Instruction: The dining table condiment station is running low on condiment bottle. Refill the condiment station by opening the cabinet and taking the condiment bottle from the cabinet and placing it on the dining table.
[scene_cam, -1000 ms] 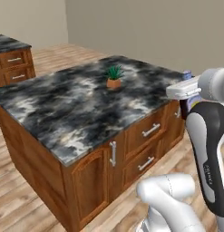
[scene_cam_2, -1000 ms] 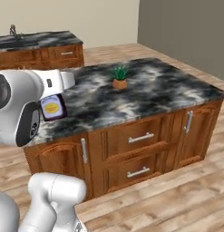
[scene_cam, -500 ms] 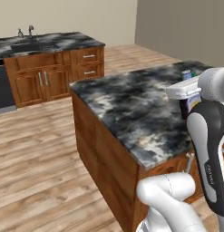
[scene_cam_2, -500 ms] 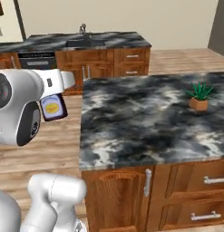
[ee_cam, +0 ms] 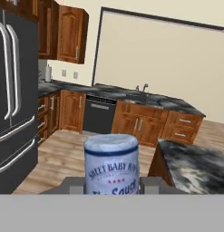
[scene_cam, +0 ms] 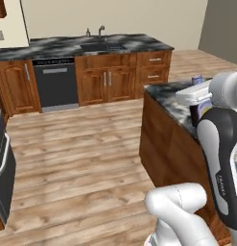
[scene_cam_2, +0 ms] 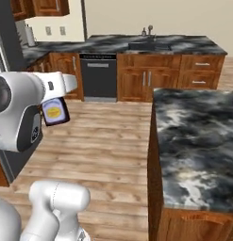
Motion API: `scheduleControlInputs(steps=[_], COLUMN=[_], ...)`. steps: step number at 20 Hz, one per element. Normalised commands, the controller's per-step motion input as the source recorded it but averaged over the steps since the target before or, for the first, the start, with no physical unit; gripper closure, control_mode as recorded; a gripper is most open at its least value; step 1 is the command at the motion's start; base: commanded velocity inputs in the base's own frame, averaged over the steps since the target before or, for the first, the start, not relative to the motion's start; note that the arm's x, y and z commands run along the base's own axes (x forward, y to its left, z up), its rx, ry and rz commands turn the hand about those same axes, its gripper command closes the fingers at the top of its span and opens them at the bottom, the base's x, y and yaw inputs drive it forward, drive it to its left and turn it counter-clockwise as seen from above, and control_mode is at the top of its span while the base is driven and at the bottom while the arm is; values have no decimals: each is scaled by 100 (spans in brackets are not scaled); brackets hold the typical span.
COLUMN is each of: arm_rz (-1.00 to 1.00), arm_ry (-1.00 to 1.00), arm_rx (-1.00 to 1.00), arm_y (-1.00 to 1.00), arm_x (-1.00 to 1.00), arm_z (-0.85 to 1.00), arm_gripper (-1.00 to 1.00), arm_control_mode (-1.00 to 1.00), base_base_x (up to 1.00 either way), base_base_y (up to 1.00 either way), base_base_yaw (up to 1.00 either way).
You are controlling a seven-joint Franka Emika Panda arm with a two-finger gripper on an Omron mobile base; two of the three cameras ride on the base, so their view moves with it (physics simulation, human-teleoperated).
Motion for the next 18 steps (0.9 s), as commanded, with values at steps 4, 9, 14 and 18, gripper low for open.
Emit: scheduleControlInputs(steps=[4, 9, 14, 18], arm_rz=[0, 0, 0, 0], arm_ry=[0, 0, 0, 0], arm_rx=[0, 0, 0, 0], arm_y=[0, 0, 0, 0], arm_x=[0, 0, 0, 0], arm_z=[0, 0, 0, 0], arm_gripper=[100, 100, 100, 100], arm_control_mode=[100, 100, 100, 100], base_base_x=[94, 100, 100, 100], base_base_y=[50, 2, 1, 11], base_base_yaw=[13, 0, 0, 1])
